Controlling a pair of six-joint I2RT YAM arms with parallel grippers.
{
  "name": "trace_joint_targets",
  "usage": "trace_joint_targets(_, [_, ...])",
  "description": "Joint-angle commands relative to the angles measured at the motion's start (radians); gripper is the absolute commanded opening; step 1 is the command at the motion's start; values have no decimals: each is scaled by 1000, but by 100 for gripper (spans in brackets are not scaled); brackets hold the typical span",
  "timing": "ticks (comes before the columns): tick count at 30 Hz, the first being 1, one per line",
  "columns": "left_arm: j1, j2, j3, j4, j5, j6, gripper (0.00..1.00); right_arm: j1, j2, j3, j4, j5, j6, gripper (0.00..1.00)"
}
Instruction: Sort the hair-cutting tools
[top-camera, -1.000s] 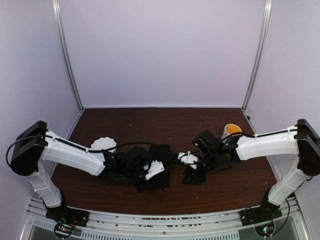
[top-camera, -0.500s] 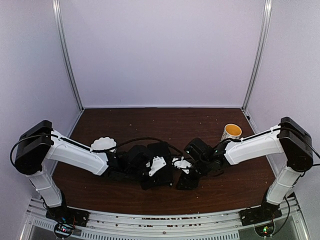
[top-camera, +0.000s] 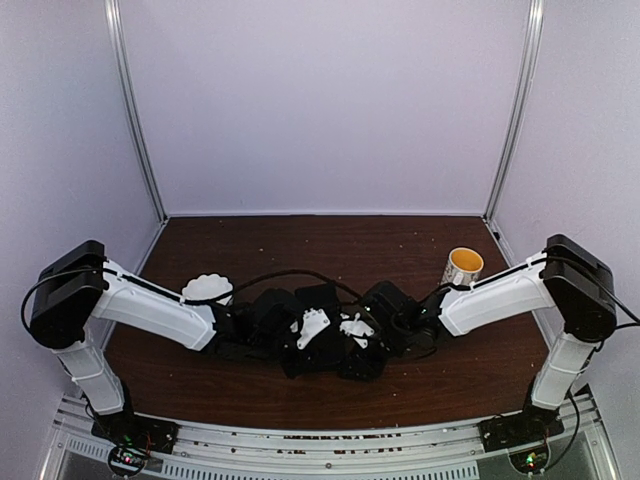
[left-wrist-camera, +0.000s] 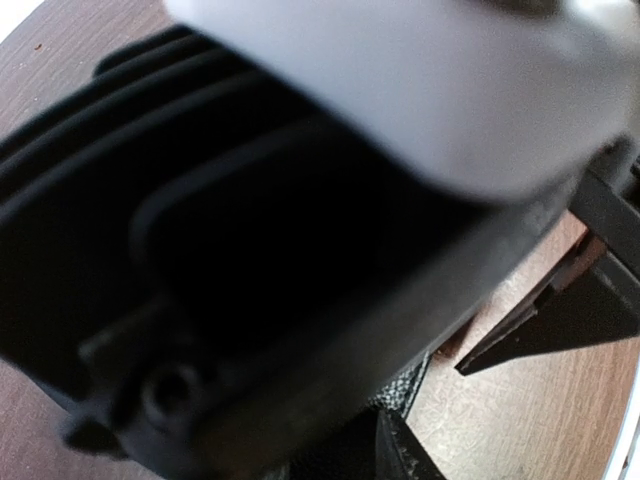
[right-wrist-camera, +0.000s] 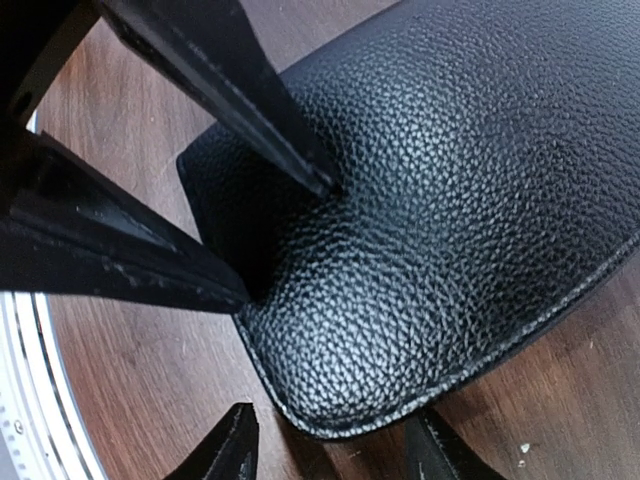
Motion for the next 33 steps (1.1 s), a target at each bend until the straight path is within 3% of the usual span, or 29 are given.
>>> trace_joint_targets(1, [10,22,-14,12,-10,-9,33,17,14,12,79,6,45,50])
trace_joint_targets(10, [10,9,-24,8,-14,-12,31,17,93,70,2,165,85,28])
trace_joint_targets(22, [10,-6,-45,-17,-34,17,30,17,15,46,-43,262,19,0])
trace_joint_targets(33, [8,-43,-87,1,-50,60,31,7,-51,34,-62,262,-62,0])
